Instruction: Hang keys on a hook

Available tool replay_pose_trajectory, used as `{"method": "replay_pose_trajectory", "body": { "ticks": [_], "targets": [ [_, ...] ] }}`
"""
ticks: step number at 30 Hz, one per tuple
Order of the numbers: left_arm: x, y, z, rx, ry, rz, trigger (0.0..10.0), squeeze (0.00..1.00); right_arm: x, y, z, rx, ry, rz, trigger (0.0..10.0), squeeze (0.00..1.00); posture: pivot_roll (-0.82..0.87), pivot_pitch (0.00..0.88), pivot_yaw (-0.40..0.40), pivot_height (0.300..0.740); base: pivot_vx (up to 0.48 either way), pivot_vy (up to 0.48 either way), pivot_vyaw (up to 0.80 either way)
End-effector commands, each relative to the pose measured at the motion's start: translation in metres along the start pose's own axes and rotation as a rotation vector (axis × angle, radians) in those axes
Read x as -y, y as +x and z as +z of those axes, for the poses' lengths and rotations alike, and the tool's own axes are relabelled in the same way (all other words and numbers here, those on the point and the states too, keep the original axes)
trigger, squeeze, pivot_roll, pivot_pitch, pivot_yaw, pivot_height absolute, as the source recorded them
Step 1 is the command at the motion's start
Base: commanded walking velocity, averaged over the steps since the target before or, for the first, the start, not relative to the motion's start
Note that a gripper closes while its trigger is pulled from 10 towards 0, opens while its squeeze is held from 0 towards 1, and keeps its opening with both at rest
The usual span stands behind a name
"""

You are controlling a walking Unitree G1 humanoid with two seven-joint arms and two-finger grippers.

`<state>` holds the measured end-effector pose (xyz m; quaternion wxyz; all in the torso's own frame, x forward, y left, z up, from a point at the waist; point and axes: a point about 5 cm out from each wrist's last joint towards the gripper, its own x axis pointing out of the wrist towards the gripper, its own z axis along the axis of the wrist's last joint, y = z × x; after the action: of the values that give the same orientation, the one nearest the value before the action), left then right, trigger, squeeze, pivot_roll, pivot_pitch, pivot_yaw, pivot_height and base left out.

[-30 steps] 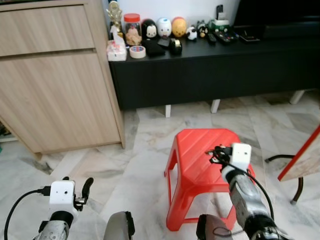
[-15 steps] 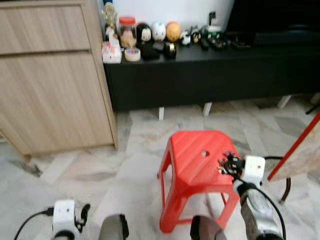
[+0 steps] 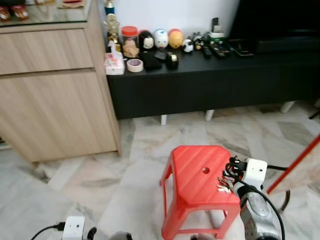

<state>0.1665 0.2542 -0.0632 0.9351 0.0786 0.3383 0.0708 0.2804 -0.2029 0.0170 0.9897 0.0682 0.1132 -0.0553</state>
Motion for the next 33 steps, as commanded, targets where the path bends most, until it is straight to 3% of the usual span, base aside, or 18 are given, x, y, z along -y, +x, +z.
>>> {"method": "replay_pose_trajectory", "body": {
  "ticks": [1,22,28,33],
  "targets": [
    [-0.001,-0.002,-0.005,-0.02,0.01,0.007,10.0,0.0,0.001,0.001,0.002,0.005,0.012,-0.013,10.0,0.0,0.09,0.0,-0.044,0.735,0.0,0.0,0.0],
    [0.003,0.0,-0.009,-0.068,-0.02,0.02,10.0,0.0,0.004,0.004,0.003,0.011,0.038,-0.045,10.0,0.0,0.11,0.0,-0.065,0.74,0.0,0.0,0.0],
    [0.007,0.002,-0.007,-0.083,-0.017,-0.008,10.0,0.0,0.02,-0.005,-0.016,-0.072,0.027,-0.105,10.0,0.0,0.1,0.0,-0.062,0.74,0.0,0.0,0.0],
    [0.009,0.005,-0.003,-0.075,0.011,-0.033,10.0,0.0,0.028,-0.009,-0.017,-0.058,0.103,-0.174,10.0,0.0,0.07,0.0,-0.031,0.74,0.0,0.0,0.0]
  ]
}}
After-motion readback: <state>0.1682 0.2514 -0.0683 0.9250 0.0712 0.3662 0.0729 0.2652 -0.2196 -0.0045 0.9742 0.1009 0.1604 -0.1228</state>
